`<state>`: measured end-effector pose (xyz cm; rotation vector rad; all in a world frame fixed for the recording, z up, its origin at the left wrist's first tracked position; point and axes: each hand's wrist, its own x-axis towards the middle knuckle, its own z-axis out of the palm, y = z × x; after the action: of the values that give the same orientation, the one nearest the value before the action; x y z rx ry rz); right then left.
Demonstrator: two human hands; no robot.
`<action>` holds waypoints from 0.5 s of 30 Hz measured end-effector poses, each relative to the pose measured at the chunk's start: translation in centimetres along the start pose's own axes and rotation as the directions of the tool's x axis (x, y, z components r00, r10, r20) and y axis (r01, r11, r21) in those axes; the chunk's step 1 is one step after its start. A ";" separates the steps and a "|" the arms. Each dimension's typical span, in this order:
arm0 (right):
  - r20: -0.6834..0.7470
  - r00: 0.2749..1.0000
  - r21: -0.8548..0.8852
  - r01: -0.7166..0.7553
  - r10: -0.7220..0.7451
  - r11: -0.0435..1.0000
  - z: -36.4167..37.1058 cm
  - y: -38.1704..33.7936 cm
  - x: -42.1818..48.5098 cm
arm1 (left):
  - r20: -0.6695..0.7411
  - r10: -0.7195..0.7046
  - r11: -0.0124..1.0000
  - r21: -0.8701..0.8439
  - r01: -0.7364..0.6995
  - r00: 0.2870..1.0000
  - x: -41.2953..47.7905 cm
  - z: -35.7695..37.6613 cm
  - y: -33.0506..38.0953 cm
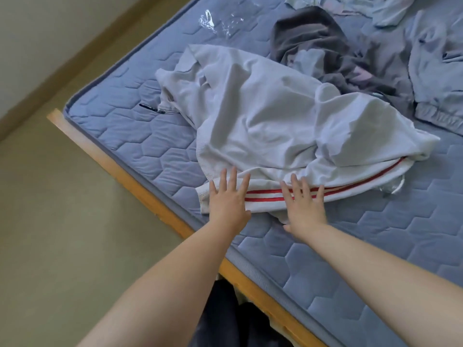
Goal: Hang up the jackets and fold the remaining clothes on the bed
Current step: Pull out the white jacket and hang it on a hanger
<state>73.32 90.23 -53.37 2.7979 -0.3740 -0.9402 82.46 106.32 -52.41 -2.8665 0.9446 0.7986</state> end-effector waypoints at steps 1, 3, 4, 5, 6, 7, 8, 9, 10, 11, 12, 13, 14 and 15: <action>0.015 1.000 -0.003 -0.010 0.010 1.000 0.6 0.1 1.2 | 0.008 0.033 0.999 0.038 -0.034 0.999 1.1 0.7 -0.2; 0.049 0.998 -0.013 -0.033 0.034 0.999 1.5 0.2 3.5 | 0.016 0.113 0.985 0.129 -0.114 0.993 3.4 2.0 -0.6; 0.059 0.997 -0.023 -0.039 0.040 0.999 1.8 0.4 4.6 | 0.013 0.148 0.973 0.175 -0.148 0.989 4.4 2.6 -0.9; 0.064 0.997 -0.026 -0.044 0.046 0.999 2.1 0.4 5.6 | 0.012 0.174 0.962 0.211 -0.172 0.985 5.4 3.0 -1.1; 0.066 0.996 -0.018 -0.051 0.052 0.999 2.3 0.5 6.4 | 0.017 0.190 0.954 0.233 -0.189 0.982 6.3 3.3 -1.3; 0.064 0.996 -0.007 -0.056 0.057 0.998 2.6 0.6 7.0 | 0.026 0.197 0.950 0.241 -0.198 0.980 7.2 3.6 -1.5; 0.055 0.997 -0.003 -0.054 0.054 0.999 3.0 0.6 7.6 | 0.039 0.195 0.952 0.234 -0.198 0.980 8.0 4.0 -1.8; 0.036 0.998 -0.007 -0.042 0.043 0.999 3.3 0.6 8.0 | 0.051 0.184 0.958 0.213 -0.191 0.982 8.7 4.3 -2.0; 0.006 1.000 -0.010 -0.028 0.028 1.000 3.6 0.7 8.4 | 0.056 0.171 0.966 0.185 -0.178 0.984 9.3 4.8 -2.2; -0.032 0.999 -0.003 -0.015 0.014 1.000 3.7 0.8 8.7 | 0.051 0.161 0.973 0.157 -0.167 0.986 9.8 5.1 -2.3; -0.068 0.998 0.015 -0.001 0.002 1.000 3.8 1.0 9.0 | 0.036 0.157 0.978 0.133 -0.160 0.987 10.1 5.5 -2.4; -0.100 0.995 0.035 0.013 -0.010 0.999 3.8 1.2 9.3 | 0.012 0.160 0.981 0.113 -0.160 0.987 10.3 5.7 -2.4; -0.135 0.991 0.055 0.025 -0.017 0.998 3.6 1.4 9.6 | -0.015 0.169 0.981 0.099 -0.167 0.985 10.3 5.9 -2.4; -0.165 0.986 0.078 0.028 -0.014 0.997 3.4 1.5 9.8 | -0.043 0.181 0.980 0.090 -0.176 0.983 10.4 5.9 -2.4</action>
<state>78.48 85.73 -61.31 2.9314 -0.3667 -0.7056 88.15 103.57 -62.81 -2.7702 1.2251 0.6801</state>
